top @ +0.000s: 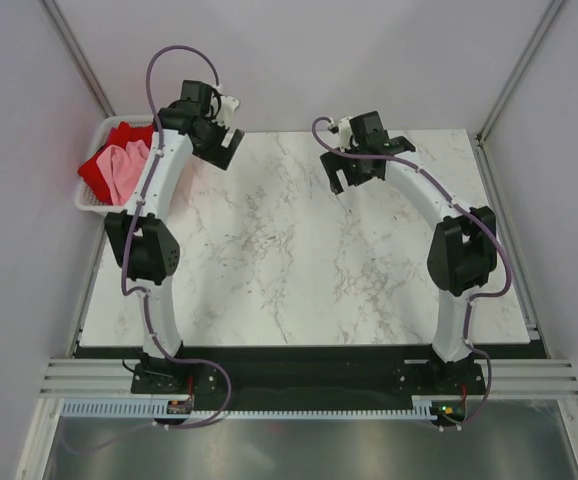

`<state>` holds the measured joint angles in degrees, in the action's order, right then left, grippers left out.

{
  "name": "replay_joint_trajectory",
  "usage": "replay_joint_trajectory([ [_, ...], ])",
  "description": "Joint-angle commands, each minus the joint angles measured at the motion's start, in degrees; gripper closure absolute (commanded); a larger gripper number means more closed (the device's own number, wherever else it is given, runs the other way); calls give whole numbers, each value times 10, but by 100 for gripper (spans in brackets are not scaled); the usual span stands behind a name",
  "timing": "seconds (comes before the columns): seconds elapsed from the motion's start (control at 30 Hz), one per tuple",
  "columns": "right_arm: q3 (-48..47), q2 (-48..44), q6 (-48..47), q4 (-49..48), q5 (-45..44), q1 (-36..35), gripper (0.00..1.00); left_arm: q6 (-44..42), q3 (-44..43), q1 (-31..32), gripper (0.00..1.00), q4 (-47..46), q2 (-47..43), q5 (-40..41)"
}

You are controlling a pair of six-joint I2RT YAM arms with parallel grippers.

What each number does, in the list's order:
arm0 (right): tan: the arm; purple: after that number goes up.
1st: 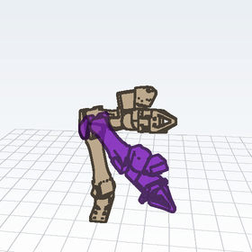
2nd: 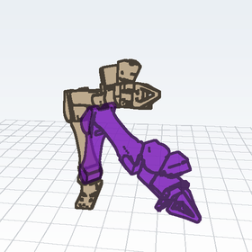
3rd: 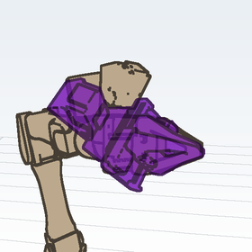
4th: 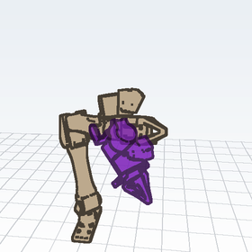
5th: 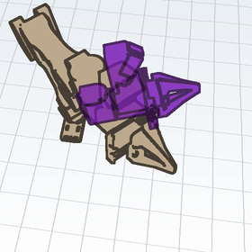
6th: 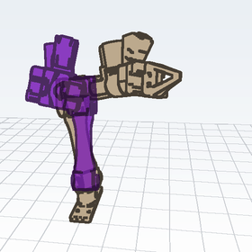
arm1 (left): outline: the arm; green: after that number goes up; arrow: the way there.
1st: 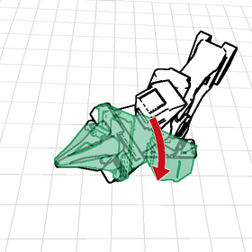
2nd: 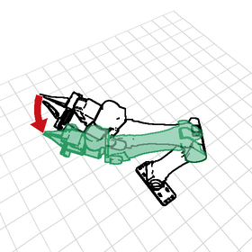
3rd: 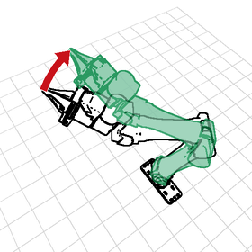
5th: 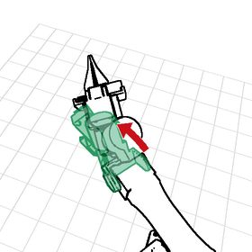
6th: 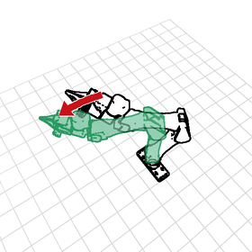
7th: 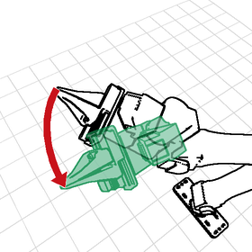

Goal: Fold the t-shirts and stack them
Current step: Grab the tshirt from the pile

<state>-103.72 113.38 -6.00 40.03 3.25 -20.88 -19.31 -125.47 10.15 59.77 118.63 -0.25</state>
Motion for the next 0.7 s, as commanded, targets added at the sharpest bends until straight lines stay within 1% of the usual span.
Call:
replay_joint_trajectory([
  [0.0, -39, 16, -9, -11, 19, -1, 2, -61, -9, -5, 0, -61, 21, 75],
  [0.03, -44, 19, -15, -9, 23, 0, 2, -65, -20, -7, 0, -63, 27, 77],
  [0.07, -50, 24, -20, -2, 27, 0, 2, -73, -25, -11, 3, -67, 33, 78],
  [0.2, -56, 34, -31, 3, 40, 0, 2, -81, -32, -36, 20, -83, 56, 90],
  [0.23, -56, 35, -31, 5, 42, -1, 2, -79, -36, -42, 22, -87, 65, 90],
  [0.4, -47, 36, -37, 7, 41, -1, 2, -93, -51, -60, 26, -100, 92, 111],
  [0.6, -43, 37, -44, 10, 52, 0, 2, -86, -64, -72, 26, -112, 108, 109],
  [0.63, -43, 38, -44, 11, 53, -1, 2, -85, -64, -73, 24, -113, 110, 109],
  [0.67, -43, 39, -44, 12, 54, -1, 2, -85, -65, -74, 14, -117, 112, 114],
])
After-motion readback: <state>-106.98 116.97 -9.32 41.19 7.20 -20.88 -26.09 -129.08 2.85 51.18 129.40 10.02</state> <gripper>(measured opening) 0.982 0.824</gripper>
